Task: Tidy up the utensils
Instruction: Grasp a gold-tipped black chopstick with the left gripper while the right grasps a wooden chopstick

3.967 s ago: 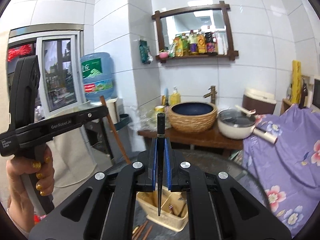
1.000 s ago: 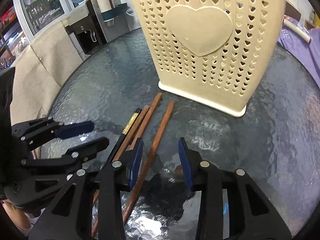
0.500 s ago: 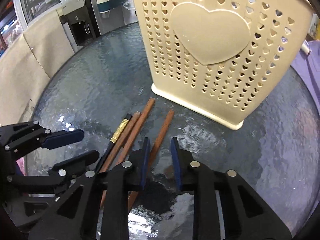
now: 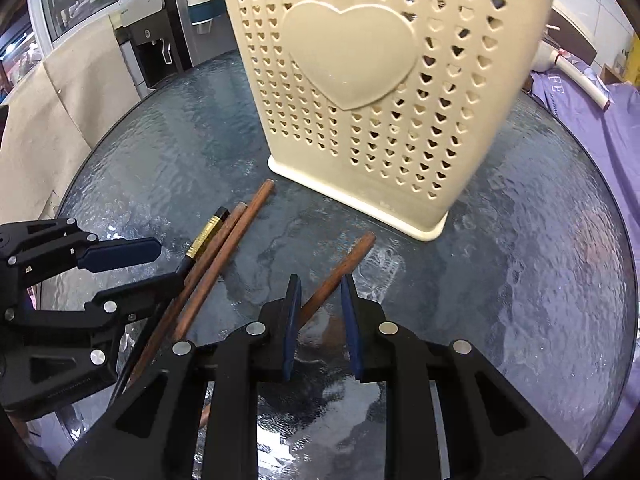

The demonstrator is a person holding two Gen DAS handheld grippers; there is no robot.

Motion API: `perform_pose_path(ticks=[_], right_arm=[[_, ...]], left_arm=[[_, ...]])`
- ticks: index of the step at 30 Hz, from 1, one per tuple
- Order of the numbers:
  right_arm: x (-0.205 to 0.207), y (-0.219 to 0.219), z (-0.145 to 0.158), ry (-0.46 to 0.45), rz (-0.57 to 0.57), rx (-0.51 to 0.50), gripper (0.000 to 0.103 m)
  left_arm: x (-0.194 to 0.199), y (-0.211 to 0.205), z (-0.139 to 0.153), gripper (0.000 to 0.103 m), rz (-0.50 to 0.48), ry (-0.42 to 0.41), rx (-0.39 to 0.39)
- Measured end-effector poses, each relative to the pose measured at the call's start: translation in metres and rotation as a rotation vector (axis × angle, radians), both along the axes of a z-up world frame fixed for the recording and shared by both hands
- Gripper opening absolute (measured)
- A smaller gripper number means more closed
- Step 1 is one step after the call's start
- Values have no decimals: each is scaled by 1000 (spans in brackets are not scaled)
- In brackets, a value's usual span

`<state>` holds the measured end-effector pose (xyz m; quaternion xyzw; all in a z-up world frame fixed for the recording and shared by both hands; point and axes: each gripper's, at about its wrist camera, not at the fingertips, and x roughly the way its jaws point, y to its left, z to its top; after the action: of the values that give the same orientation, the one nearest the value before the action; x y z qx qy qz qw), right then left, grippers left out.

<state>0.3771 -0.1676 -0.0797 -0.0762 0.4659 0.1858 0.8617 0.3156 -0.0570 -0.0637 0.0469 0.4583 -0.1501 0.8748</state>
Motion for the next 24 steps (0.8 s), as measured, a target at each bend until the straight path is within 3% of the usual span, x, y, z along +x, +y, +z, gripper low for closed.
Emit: perform_pose_path(ticks=[6, 11, 19, 24], right_arm=[[-6, -8, 0, -6, 9, -10, 21], [-10, -18, 0, 0, 8, -7, 21], [-7, -36, 2, 15, -25, 4, 21], [0, -25, 3, 15, -55, -24, 21]], left_arm=[[7, -3, 1, 29, -6, -2, 11], [14, 5, -1, 20, 2, 15, 16], [18, 11, -2, 20, 10, 15, 54], [25, 3, -2, 20, 11, 13, 67]])
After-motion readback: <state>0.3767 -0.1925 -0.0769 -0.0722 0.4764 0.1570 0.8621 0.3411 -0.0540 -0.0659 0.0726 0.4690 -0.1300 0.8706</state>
